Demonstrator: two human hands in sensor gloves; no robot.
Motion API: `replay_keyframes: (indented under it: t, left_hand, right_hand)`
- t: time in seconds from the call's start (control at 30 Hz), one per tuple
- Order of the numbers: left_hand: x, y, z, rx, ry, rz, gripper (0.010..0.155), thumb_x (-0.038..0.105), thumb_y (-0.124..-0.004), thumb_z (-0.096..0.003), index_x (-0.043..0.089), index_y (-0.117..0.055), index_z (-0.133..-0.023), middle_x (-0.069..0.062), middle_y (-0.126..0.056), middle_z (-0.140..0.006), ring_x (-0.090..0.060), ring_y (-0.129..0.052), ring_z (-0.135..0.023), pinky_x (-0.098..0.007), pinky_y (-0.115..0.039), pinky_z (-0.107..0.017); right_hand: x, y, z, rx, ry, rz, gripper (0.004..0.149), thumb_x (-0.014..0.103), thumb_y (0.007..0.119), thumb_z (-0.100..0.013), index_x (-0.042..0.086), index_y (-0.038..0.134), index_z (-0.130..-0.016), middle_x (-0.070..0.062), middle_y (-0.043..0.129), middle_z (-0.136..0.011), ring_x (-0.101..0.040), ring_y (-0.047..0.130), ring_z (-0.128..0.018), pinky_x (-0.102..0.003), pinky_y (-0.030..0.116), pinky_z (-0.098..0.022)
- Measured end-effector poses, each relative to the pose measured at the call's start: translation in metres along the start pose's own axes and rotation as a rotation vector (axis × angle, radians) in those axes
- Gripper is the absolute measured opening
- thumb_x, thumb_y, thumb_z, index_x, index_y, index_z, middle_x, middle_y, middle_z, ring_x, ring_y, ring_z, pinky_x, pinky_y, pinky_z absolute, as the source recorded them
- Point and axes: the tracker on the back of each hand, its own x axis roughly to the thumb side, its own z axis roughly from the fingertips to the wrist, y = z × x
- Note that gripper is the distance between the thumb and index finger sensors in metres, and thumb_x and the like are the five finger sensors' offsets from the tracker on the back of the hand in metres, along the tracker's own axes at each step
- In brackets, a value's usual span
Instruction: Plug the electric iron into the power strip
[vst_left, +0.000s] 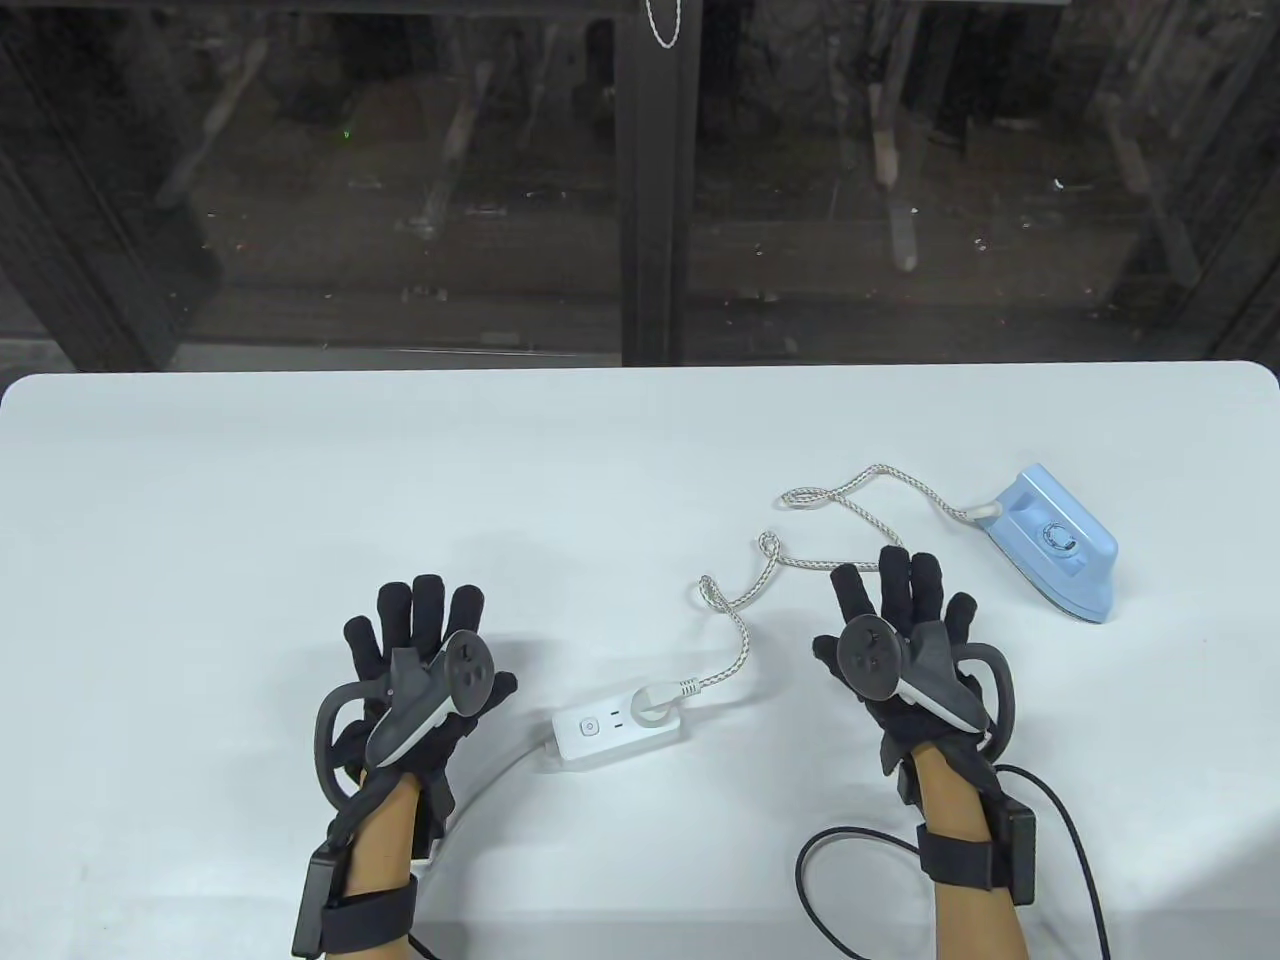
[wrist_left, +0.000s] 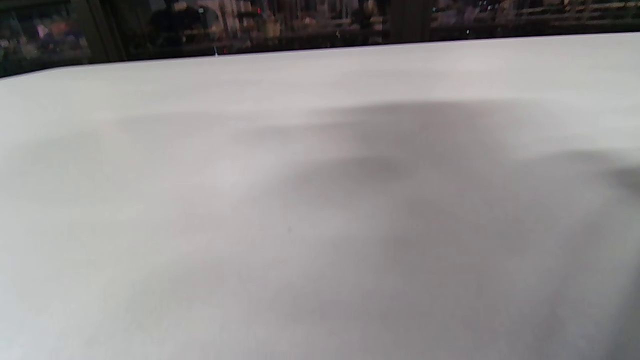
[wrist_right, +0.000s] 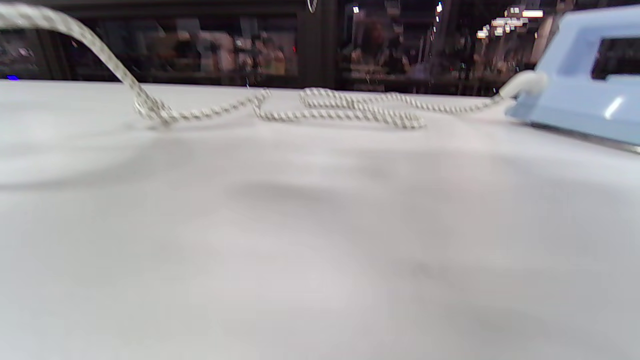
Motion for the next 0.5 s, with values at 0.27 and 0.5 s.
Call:
replay_keyframes:
  t: [0.27,0.5]
  left_hand:
    - [-0.002,-0.011,-0.006,-0.083,0.003,-0.009,0.085,0.071,-0.038,-0.0401,0.041,0.009,-0.103,0.001,0.02,-0.112,-0.033,0.02,-0.103,-0.061,0.0,-0.076]
    - [0.0,-0.011,-0.005,-0.085,-0.002,-0.029,0.084,0.071,-0.039,-0.0403,0.041,0.008,-0.103,-0.002,0.019,-0.113,-0.035,0.019,-0.103,-0.062,-0.001,-0.076]
  right_hand:
    - [-0.006,0.011,-0.001,0.049,0.026,0.017,0.075,0.056,0.044,-0.055,0.029,-0.001,-0.109,-0.024,-0.016,-0.113,-0.051,-0.013,-0.098,-0.078,0.013,-0.065]
    - [-0.004,0.015,-0.003,0.071,0.025,0.03,0.075,0.056,0.044,-0.055,0.029,-0.002,-0.109,-0.024,-0.018,-0.112,-0.051,-0.013,-0.097,-0.078,0.013,-0.065]
